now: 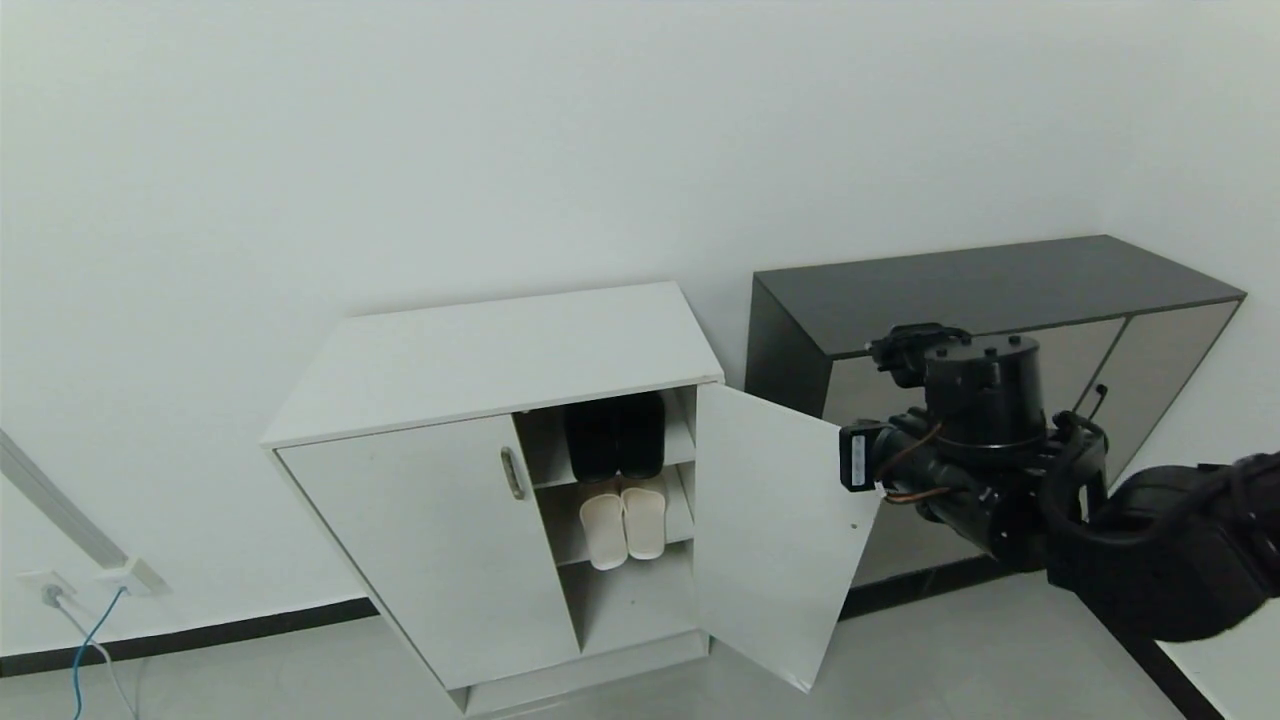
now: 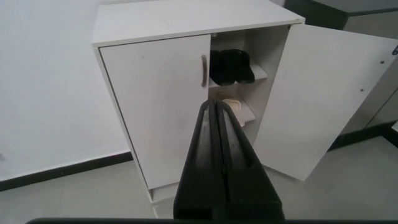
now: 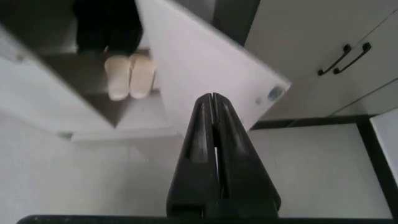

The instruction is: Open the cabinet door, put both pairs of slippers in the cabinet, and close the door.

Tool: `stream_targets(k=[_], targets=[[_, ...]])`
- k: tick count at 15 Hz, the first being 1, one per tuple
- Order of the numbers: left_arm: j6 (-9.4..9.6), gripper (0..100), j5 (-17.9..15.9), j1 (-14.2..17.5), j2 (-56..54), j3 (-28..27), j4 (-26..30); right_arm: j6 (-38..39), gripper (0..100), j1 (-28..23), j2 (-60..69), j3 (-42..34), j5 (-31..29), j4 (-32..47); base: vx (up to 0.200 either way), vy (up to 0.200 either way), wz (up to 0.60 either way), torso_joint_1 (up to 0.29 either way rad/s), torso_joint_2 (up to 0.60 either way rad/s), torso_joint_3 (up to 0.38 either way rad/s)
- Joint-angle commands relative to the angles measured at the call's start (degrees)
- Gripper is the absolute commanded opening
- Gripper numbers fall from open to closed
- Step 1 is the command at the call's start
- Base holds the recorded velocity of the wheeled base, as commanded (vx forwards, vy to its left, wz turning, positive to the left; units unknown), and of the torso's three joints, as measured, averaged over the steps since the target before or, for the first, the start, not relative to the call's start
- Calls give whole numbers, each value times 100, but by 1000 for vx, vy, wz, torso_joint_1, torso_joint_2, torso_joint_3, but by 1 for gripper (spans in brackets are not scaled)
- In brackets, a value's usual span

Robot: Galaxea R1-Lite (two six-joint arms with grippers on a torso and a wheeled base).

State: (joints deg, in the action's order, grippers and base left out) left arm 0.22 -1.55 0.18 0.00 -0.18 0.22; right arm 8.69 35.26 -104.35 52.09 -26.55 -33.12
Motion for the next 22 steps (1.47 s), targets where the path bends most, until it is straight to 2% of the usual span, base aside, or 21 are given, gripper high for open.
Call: stream_targets(k=[1, 4, 10, 18, 22], targets=[[4, 0, -3, -1, 9, 1, 4, 10, 0, -625, -788, 548, 256, 7, 0, 0, 0, 0, 0, 0], [4, 0, -3, -1, 9, 1, 4, 19, 0, -1056, -1386, 1084, 519, 7, 0, 0, 0, 0, 0, 0], [4, 0, -3, -1, 9, 1, -4, 54, 0, -1434, -2001, 1479, 730, 7, 0, 0, 0, 0, 0, 0], [4, 0, -3, -1, 9, 1, -4, 54, 0, -1513, -2247, 1629, 792, -116, 0, 0, 0, 0, 0, 0], [4, 0, -3, -1, 9, 1, 4, 54, 0, -1319, -2124, 1471, 757, -116, 0, 0, 0, 0, 0, 0]])
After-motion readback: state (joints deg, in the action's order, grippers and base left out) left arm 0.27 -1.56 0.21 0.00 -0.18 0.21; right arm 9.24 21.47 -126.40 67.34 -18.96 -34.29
